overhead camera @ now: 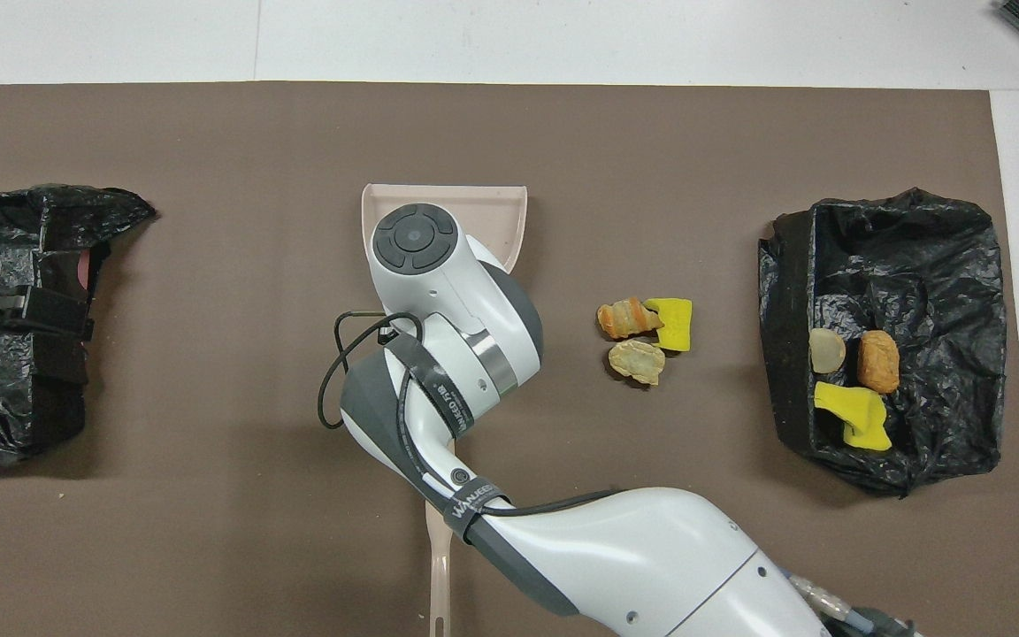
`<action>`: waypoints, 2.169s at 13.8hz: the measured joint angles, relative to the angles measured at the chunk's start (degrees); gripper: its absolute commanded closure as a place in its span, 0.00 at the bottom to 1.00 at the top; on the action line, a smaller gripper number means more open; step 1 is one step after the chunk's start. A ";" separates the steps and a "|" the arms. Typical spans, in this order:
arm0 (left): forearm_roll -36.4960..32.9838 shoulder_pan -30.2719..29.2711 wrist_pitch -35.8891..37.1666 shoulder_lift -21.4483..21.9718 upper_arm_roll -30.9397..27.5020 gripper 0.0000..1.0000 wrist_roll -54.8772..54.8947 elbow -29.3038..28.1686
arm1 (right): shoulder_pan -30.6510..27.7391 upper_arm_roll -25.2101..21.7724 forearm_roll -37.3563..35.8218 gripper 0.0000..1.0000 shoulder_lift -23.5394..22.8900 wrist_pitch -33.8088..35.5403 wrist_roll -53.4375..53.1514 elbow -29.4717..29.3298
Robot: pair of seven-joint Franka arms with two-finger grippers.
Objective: Sweep and dump trash in bin
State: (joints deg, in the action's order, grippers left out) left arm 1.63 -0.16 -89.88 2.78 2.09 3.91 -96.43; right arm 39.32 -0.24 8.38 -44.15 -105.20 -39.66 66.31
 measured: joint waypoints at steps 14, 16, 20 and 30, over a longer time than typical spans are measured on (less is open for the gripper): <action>0.00 2.91 -2.27 -0.76 0.11 0.00 -0.08 -0.92 | -0.54 2.00 0.35 0.00 11.73 8.76 -0.05 4.23; 0.00 4.80 -4.58 -1.79 0.19 0.00 -0.21 -1.67 | 1.01 2.67 0.56 0.00 16.65 8.69 -0.05 11.56; 0.00 9.25 -11.27 -6.79 0.28 0.00 -0.74 -2.26 | 7.03 2.85 4.48 0.00 25.43 -1.04 -0.18 30.37; 0.00 25.20 -27.52 -20.68 0.52 0.00 -18.34 -2.45 | 15.98 2.84 10.48 0.00 36.91 -19.64 -2.71 57.93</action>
State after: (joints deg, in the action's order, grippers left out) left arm 1.63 25.04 -117.41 -17.90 2.61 -14.43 -98.88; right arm 55.31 2.60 18.86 -7.25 -124.84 -42.37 124.23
